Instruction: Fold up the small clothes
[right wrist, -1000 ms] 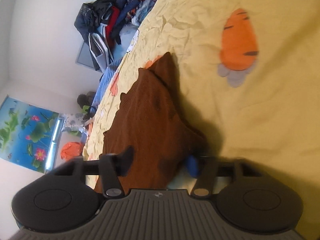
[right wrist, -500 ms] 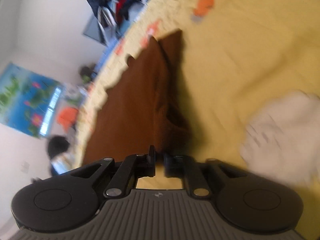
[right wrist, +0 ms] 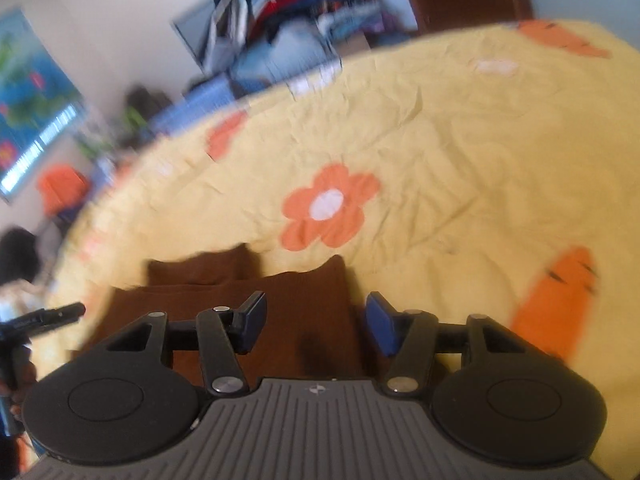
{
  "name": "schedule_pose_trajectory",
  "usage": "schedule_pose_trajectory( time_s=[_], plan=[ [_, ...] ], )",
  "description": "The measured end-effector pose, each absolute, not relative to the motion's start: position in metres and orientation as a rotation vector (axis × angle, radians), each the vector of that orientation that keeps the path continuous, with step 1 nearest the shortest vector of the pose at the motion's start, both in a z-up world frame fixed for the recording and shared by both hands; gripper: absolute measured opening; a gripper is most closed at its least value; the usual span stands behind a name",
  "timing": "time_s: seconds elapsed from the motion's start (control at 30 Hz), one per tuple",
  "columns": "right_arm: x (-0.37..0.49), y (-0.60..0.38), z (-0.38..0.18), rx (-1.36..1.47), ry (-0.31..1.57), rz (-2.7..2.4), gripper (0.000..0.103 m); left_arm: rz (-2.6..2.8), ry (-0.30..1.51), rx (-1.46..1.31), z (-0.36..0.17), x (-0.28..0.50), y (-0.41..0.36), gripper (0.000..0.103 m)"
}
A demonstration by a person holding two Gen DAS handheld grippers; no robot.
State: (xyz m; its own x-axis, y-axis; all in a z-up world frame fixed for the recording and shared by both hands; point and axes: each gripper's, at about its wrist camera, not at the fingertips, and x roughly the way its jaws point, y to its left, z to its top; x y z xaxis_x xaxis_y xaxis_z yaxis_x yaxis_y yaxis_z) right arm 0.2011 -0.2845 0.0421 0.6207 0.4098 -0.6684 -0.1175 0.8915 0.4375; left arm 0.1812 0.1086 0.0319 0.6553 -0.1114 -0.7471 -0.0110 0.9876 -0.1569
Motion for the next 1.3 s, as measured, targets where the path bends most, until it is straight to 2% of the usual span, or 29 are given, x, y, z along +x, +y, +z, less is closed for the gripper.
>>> schedule_pose_trajectory(
  time_s=[0.03,0.07,0.1,0.13,0.17,0.33,0.4,0.47,0.5,0.57,0.67,0.7,0.73,0.77,0.8,0.87,0.97,1.0,1.03,1.13,1.23,1.27,1.3],
  plan=[
    [0.209,-0.277,0.037,0.355,0.871,0.299,0.057,-0.065,0.867,-0.125,0.026,0.187,0.101,0.074],
    [0.214,-0.271,0.032,0.337,0.88,0.3,0.052,-0.079,0.872,-0.108,0.02,0.189,0.095,0.063],
    [0.214,-0.265,0.027,0.322,0.87,0.313,0.035,-0.084,0.844,-0.079,0.02,0.189,0.09,0.029],
    [0.214,-0.263,0.026,0.316,0.864,0.338,0.021,-0.091,0.839,-0.055,0.023,0.19,0.086,0.005],
    [0.214,-0.262,0.025,0.329,0.867,0.366,0.015,-0.089,0.834,-0.056,0.029,0.189,0.084,0.005],
    [0.185,-0.281,0.06,0.393,0.662,0.383,0.012,-0.081,0.682,-0.061,0.061,0.173,0.089,0.005],
    [0.189,-0.294,0.056,0.416,0.646,0.339,0.012,-0.034,0.701,0.0,0.048,0.185,0.083,0.005],
    [0.202,-0.298,0.034,0.412,0.717,0.272,0.012,0.003,0.777,0.053,0.021,0.202,0.077,0.005],
    [0.207,-0.297,0.023,0.406,0.746,0.254,0.012,0.019,0.737,0.068,0.018,0.198,0.075,0.01],
    [0.202,-0.293,0.015,0.408,0.727,0.24,0.011,0.039,0.729,0.107,0.023,0.191,0.069,0.01],
    [0.184,-0.288,0.029,0.417,0.716,0.208,0.038,0.049,0.656,0.114,0.051,0.157,0.07,0.016],
    [0.172,-0.285,0.039,0.395,0.672,0.202,0.042,0.062,0.621,0.095,0.06,0.144,0.07,0.026],
    [0.158,-0.283,0.051,0.38,0.625,0.202,0.047,0.052,0.588,0.052,0.068,0.129,0.069,0.047],
    [0.147,-0.279,0.059,0.373,0.592,0.22,0.049,0.023,0.568,0.008,0.072,0.119,0.067,0.061],
    [0.138,-0.271,0.065,0.358,0.583,0.258,0.051,-0.01,0.561,-0.022,0.073,0.112,0.061,0.081],
    [0.131,-0.246,0.063,0.288,0.602,0.318,0.056,-0.052,0.602,0.005,0.062,0.111,0.041,0.082],
    [0.136,-0.212,0.039,0.166,0.674,0.31,0.056,-0.004,0.723,0.121,0.025,0.124,0.026,0.082],
    [0.139,-0.209,0.028,0.136,0.696,0.289,0.055,0.016,0.727,0.135,0.012,0.125,0.031,0.083],
    [0.134,-0.211,0.021,0.103,0.642,0.295,0.054,0.006,0.688,0.078,0.008,0.12,0.043,0.083],
    [0.125,-0.238,0.015,0.179,0.583,0.287,0.052,0.034,0.714,0.037,0.008,0.126,0.055,0.087],
    [0.128,-0.243,0.019,0.195,0.597,0.289,0.051,0.101,0.716,0.127,0.018,0.12,0.038,0.085],
    [0.127,-0.237,0.024,0.146,0.612,0.267,0.051,0.112,0.708,0.146,0.026,0.11,0.032,0.085],
    [0.121,-0.231,0.031,0.119,0.627,0.231,0.057,0.09,0.692,0.138,0.034,0.098,0.028,0.085]
  ],
)
